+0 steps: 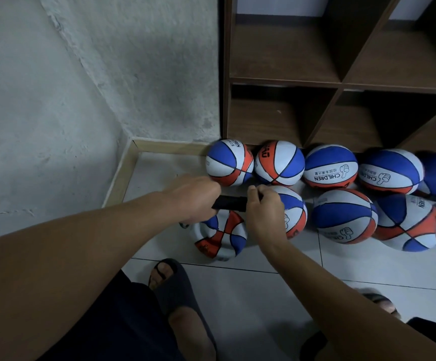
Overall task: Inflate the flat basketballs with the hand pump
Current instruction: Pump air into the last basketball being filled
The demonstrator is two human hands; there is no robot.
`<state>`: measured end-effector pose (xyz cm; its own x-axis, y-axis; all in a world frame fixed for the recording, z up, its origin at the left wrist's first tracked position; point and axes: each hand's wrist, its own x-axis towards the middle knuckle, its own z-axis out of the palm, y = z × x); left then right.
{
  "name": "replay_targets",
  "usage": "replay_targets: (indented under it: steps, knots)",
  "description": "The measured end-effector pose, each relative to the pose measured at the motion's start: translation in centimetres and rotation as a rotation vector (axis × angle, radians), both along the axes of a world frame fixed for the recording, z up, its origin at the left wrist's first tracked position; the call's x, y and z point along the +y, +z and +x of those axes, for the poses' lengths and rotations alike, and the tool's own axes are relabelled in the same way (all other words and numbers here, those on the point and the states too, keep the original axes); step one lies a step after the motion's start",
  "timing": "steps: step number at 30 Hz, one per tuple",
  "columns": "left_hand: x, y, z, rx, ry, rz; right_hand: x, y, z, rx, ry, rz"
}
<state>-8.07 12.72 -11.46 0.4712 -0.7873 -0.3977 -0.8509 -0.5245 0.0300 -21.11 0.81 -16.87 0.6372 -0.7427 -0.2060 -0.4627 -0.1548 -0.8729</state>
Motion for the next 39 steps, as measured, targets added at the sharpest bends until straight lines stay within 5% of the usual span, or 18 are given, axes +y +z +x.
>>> replay_targets:
  steps: [8, 14, 24, 39]
  knots:
    - [0.0, 0.6, 1.5, 0.016, 0.007, -0.046, -3.2, 0.6, -0.1, 0.045, 0.139, 0.009]
    - [1.0, 0.7, 3.1, 0.097, 0.116, -0.059, -10.4, 0.7, -1.5, 0.088, -0.134, 0.297]
    - [0.1, 0.8, 0.8, 0.041, 0.073, -0.051, -2.9, 1.9, 0.2, 0.029, -0.055, 0.068]
    - [0.1, 0.1, 1.0, 0.043, 0.013, -0.009, -1.8, 1.2, 0.2, 0.111, 0.074, 0.280]
